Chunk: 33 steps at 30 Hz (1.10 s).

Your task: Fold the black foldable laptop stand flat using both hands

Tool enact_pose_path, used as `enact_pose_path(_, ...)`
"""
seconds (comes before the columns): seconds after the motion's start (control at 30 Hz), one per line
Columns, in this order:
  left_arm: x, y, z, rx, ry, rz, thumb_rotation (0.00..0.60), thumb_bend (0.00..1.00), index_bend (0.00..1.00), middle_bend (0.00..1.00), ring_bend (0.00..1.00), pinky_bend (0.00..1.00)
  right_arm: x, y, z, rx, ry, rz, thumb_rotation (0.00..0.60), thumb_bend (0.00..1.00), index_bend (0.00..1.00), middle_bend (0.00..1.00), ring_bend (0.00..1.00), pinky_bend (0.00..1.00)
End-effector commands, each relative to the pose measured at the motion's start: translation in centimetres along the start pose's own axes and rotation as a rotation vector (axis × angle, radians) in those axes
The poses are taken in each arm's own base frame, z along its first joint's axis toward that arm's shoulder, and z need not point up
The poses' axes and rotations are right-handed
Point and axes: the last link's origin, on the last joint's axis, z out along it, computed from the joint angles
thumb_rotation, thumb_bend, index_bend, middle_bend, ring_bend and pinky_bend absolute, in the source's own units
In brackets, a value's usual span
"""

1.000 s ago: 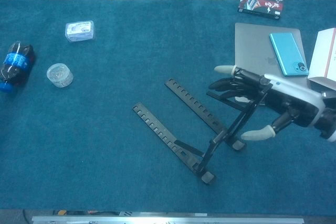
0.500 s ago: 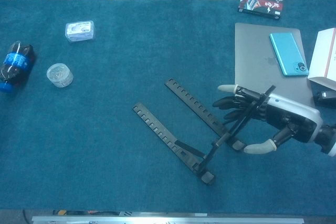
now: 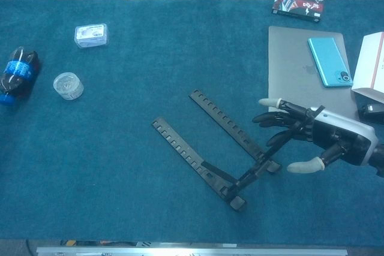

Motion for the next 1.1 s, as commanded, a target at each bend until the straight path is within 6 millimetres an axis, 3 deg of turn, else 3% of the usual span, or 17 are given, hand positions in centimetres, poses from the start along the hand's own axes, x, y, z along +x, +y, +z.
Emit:
enact_pose_path(0.03,0.0,0.0,0.0,-0.001,-0.003,0.001,0.6,0.41,0.13,0.1,0.11,0.07,0.1,0.0,0.0,0.003,0.001,-0.002,0.6,0.04,0.0,0.16,0.11,0.29)
enact_pose_path(0.37,0.1,0.2,0.0,-0.016,-0.051,-0.032,0.6,0.41,0.13,0.11,0.11,0.07,0.4,-1.2,0.6,0.08,0.02,-0.107,0.6,0.04,0.0,0.16,0.11,0.3)
enact_pose_path(0.6,-0.3,0.7,-0.1,-0.071,-0.119,-0.09,0.6,0.41,0.13,0.11,0.11,0.07,0.6,-3.6,1.2,0.178,0.025,-0.16,0.6,0.04,0.0,0.16,0.11,0.29)
enact_pose_path(0.8,-1.0,2.0,0.2,-0.203,-0.225,-0.073,0.6,0.41,0.13,0.11,0.11,0.07,1.2,-6.3,1.4,0.267,0.046,-0.185,0.6,0.04,0.0,0.16,0.11,0.29)
enact_pose_path(1.1,-1.8,3.8,0.8,-0.304,-0.289,-0.055,0.6,0.41,0.13,0.11,0.11,0.07,1.6,-7.7,0.7,0.289,0.063,-0.251,0.6,0.04,0.0,0.16,0.11,0.29)
